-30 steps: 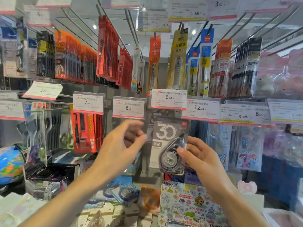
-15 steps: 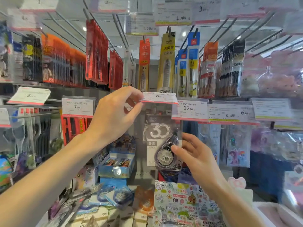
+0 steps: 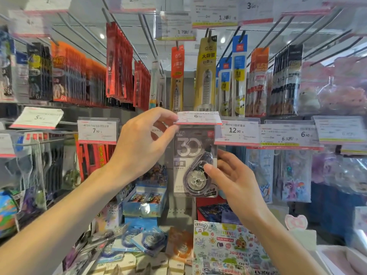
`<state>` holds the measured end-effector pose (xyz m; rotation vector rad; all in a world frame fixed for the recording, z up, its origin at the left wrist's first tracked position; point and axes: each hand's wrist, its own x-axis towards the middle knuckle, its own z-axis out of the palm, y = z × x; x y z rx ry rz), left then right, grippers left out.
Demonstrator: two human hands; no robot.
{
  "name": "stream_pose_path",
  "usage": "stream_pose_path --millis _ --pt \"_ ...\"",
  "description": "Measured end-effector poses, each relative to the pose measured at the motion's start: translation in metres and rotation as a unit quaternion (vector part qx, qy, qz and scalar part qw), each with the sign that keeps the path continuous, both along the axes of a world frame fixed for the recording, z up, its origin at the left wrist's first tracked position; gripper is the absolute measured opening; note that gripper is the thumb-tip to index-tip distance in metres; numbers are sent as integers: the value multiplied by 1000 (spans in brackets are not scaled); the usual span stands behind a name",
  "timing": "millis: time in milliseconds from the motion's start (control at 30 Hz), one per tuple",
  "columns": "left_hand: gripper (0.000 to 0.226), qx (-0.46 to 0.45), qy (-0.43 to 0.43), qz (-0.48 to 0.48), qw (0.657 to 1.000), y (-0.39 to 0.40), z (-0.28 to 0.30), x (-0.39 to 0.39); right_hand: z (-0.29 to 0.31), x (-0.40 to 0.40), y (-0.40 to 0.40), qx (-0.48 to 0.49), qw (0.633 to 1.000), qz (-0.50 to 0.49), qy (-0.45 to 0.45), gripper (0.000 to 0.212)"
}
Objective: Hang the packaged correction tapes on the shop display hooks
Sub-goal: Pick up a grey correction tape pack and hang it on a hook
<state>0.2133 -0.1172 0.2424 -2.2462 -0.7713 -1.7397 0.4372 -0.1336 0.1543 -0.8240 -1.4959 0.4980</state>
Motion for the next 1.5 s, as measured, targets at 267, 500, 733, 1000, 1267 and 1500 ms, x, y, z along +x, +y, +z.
stream_pose_path --millis 267,500,733,1000,1267,1500 --pt "21 -3 -12 -24 1000 9 -8 -4 3 -3 0 17 1000 -12 -6 35" --pt "23 -24 -39 -42 998 15 -25 -4 4 -3 5 5 1000 -27 -8 33" --pt "9 -131 -85 -64 986 32 -86 7 -7 1 25 -10 997 -73 -4 50" --pt "55 -210 -59 -30 975 93 -107 38 -13 -3 84 -7 995 -101 -17 41" --pt "60 -259 -94 -59 959 149 -114 57 -11 -3 139 -52 996 -72 -25 45" --pt "57 -283 -123 -77 948 169 -107 60 -3 1 149 -92 993 -75 -23 38"
